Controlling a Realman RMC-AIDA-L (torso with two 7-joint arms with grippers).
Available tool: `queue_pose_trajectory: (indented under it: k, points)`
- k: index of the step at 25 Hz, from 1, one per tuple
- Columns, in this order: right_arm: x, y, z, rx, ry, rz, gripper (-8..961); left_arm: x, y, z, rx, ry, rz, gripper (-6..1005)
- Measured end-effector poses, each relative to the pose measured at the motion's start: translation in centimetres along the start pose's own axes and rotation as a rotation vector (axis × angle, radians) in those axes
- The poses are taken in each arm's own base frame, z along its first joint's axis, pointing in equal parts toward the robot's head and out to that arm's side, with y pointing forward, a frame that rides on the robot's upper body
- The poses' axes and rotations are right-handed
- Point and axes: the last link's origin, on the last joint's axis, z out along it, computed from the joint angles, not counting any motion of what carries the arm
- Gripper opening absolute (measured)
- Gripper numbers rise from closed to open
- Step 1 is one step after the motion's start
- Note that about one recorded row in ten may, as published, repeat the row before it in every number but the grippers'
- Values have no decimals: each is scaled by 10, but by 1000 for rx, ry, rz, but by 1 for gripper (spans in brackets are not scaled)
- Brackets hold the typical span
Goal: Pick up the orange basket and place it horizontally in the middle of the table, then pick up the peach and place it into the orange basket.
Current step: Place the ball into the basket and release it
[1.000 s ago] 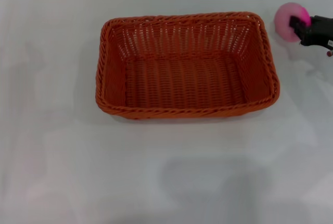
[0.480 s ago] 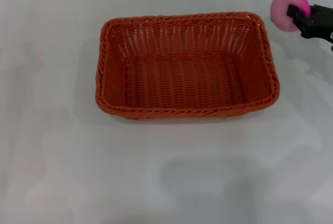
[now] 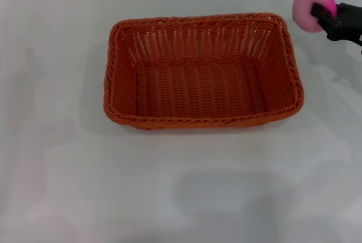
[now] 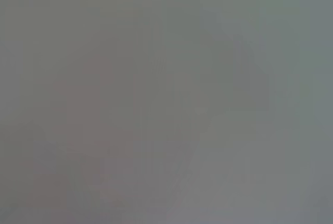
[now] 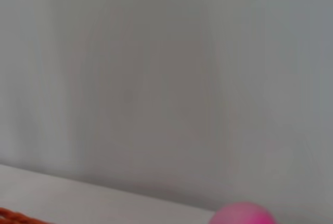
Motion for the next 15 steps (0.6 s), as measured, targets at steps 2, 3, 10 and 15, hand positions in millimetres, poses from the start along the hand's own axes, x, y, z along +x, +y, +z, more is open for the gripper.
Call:
queue_pose_trajectory:
  k: [2,3,10,15]
  points:
    - [-4,2,-2,-21,-20,-6,173,0,0,0,0,-1,0,627]
    - [-6,3,-2,-32,-30,-9,173,0,0,0,0,-1,1,627]
    - [-13,20,-7,-154,-83,-24,174,-2,-1,-1,1,-6,3,628]
    - [-15,33,-9,-236,-101,-31,175,-2,0,0,-2,-7,5,628]
